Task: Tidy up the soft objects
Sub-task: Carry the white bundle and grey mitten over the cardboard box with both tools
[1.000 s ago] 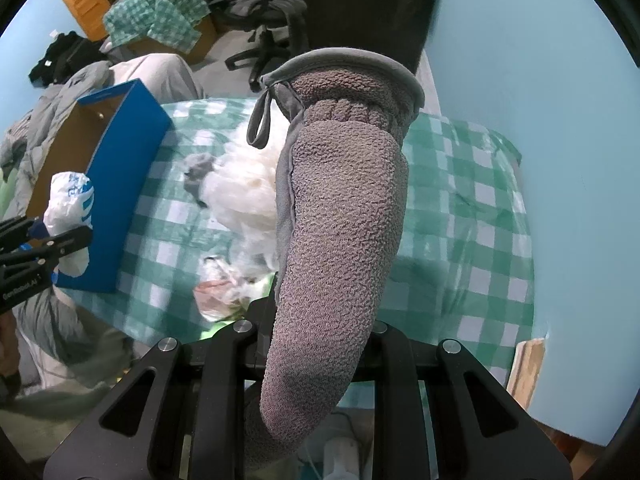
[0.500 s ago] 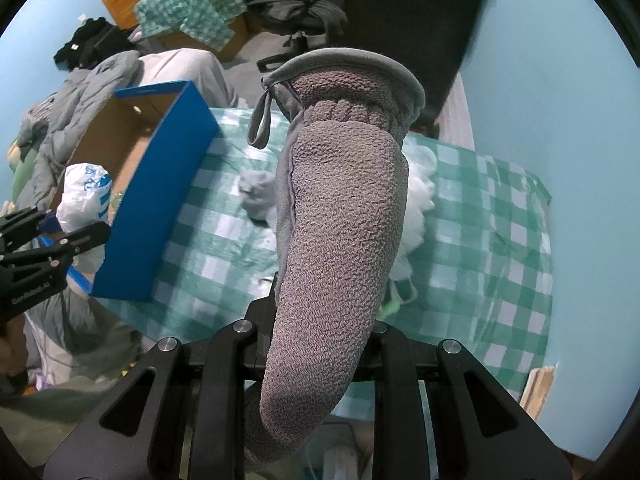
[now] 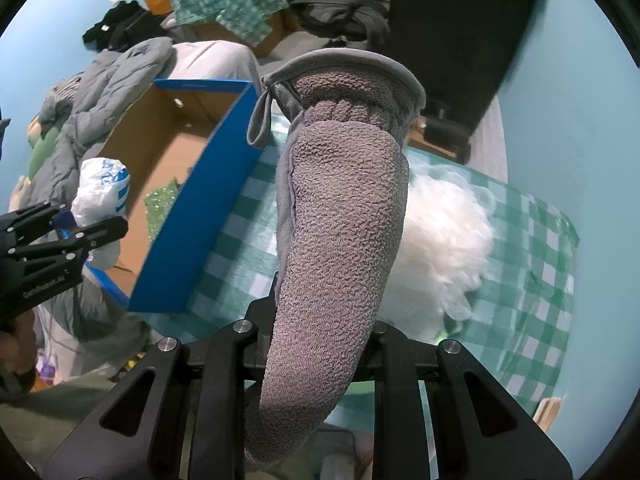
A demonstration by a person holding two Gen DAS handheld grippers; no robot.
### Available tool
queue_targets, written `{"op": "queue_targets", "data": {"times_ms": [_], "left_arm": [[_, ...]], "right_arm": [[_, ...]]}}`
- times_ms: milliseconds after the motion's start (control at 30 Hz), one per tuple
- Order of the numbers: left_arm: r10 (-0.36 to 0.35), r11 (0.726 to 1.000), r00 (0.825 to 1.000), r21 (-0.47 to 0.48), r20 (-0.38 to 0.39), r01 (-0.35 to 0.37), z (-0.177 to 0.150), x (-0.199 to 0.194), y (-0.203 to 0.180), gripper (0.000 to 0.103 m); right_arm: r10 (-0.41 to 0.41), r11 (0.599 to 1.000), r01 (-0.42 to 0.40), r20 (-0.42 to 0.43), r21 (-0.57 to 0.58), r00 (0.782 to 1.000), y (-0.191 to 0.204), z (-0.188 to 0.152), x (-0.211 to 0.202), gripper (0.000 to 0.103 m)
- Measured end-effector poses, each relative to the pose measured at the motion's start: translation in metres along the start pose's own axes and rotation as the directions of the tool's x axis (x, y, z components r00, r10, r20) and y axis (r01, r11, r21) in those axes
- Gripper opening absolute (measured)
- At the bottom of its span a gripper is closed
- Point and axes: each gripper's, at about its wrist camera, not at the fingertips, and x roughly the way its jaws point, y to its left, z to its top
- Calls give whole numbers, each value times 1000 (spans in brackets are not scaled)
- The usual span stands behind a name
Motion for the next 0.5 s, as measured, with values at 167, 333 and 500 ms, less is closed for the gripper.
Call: {"op": "queue_targets", "data": {"times_ms": [167, 333, 500], "left_arm": [[11, 1000, 1000, -21, 4, -11, 1, 0, 13, 41], [19, 999, 1000, -42, 4, -19, 1, 0, 27, 41], [26, 997, 1000, -72, 3, -26, 0, 0, 43, 41]], "right_arm": [[20, 999, -20, 6, -32, 1000, 18, 14, 4, 20], [38, 998, -37, 11, -53, 999, 32, 27, 9, 20], [57, 995, -56, 13, -79, 998, 50, 40, 16, 20]]}}
